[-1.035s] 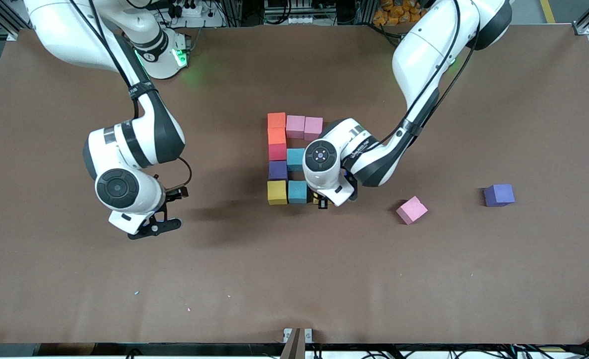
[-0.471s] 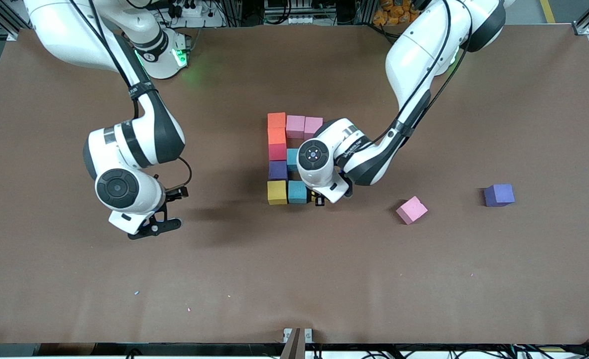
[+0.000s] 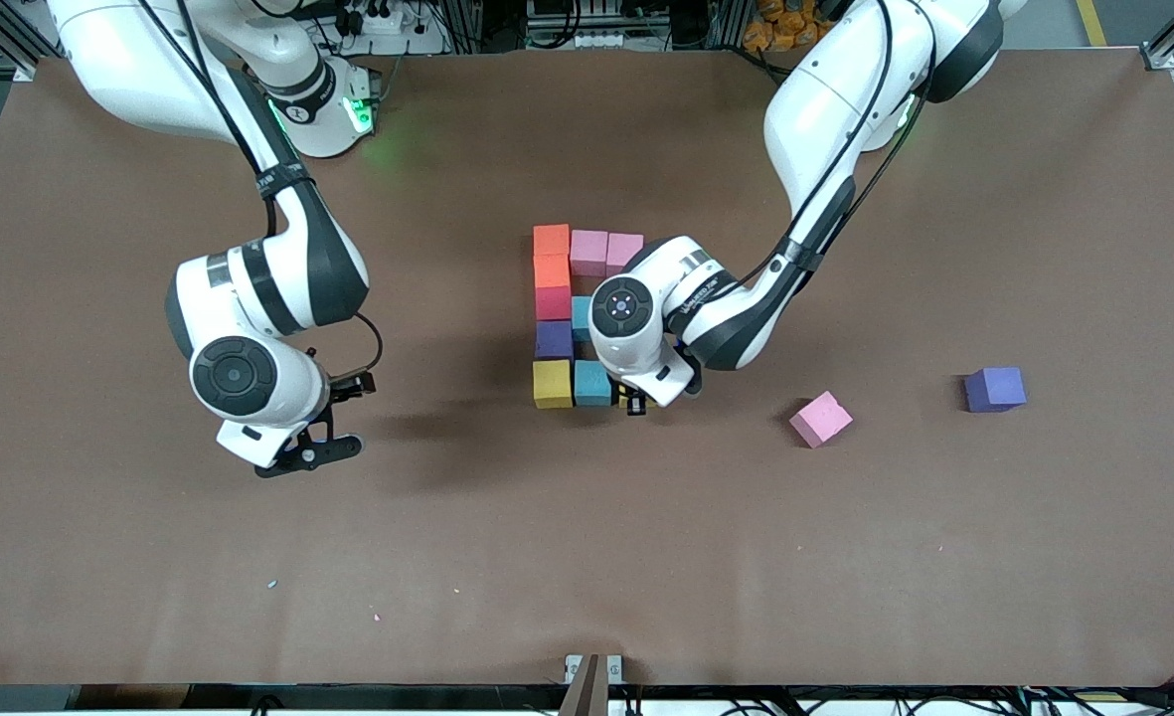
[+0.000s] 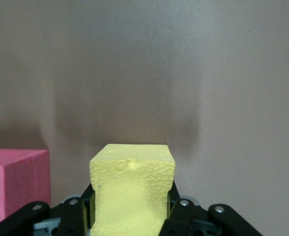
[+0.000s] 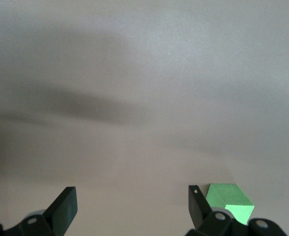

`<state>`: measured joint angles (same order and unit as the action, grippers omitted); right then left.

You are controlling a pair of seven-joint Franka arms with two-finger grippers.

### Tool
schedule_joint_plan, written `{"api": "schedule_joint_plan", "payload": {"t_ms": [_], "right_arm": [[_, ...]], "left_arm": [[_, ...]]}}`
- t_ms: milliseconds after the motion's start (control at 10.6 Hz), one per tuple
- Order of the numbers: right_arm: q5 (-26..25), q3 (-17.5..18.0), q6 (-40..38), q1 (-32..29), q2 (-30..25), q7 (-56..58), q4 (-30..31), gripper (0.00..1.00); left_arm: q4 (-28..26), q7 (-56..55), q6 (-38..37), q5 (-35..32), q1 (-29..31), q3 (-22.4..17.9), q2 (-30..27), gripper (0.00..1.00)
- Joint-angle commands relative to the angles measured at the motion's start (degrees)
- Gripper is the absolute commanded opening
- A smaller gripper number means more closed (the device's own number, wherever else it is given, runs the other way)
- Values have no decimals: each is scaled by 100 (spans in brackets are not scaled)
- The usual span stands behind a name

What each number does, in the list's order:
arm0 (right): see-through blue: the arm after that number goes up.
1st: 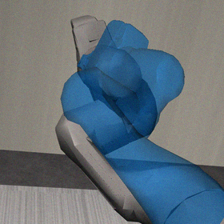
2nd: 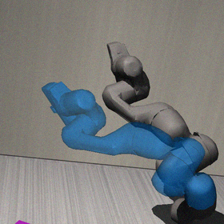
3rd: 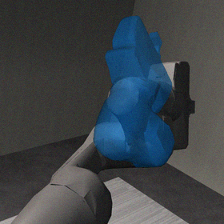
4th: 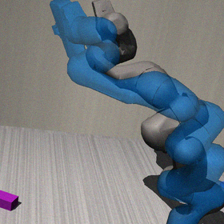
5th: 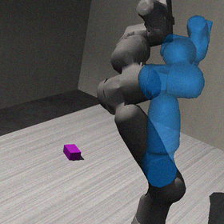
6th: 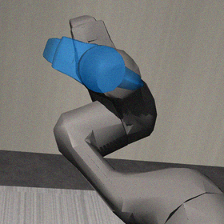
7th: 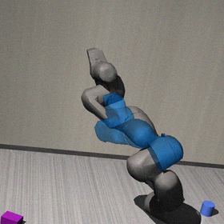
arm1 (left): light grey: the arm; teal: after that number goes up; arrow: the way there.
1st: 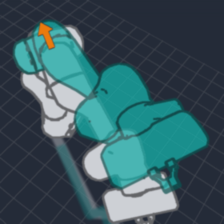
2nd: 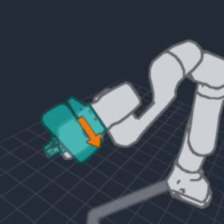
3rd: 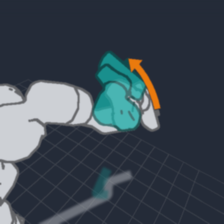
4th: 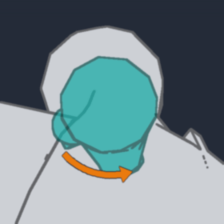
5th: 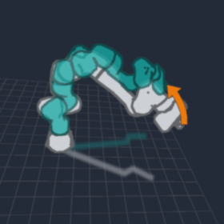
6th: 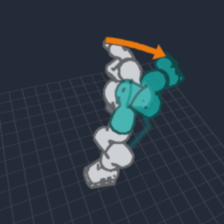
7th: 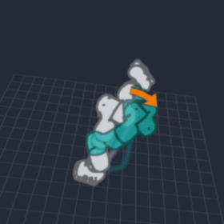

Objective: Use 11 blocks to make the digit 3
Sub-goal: 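Lower the yellow cube beside the cyan cube with the left gripper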

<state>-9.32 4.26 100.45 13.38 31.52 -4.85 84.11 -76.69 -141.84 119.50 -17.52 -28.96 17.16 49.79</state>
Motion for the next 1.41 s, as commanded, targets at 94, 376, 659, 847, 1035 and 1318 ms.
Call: {"api": "schedule_joint_plan", "payload": {"t_ms": [94,376,659,847,1035,1318], "right_arm": [[80,14,-17,-20,-147,72,141,100],[80,14,-17,-20,-155,72,141,100],[80,14,-25,-20,-155,80,141,100],[80,14,-52,-20,-155,80,141,100],[71,22,-61,-20,-155,80,141,100],[80,22,-52,-20,-155,80,141,100]], "left_arm": [[207,-81,30,82,-128,-99,75,14],[198,-90,74,91,-145,-99,119,14],[198,-90,91,91,-180,-99,154,14],[207,-90,91,108,-180,-90,154,14],[207,-169,91,108,-198,-99,154,14],[207,-169,118,108,-198,-90,154,14]]}}
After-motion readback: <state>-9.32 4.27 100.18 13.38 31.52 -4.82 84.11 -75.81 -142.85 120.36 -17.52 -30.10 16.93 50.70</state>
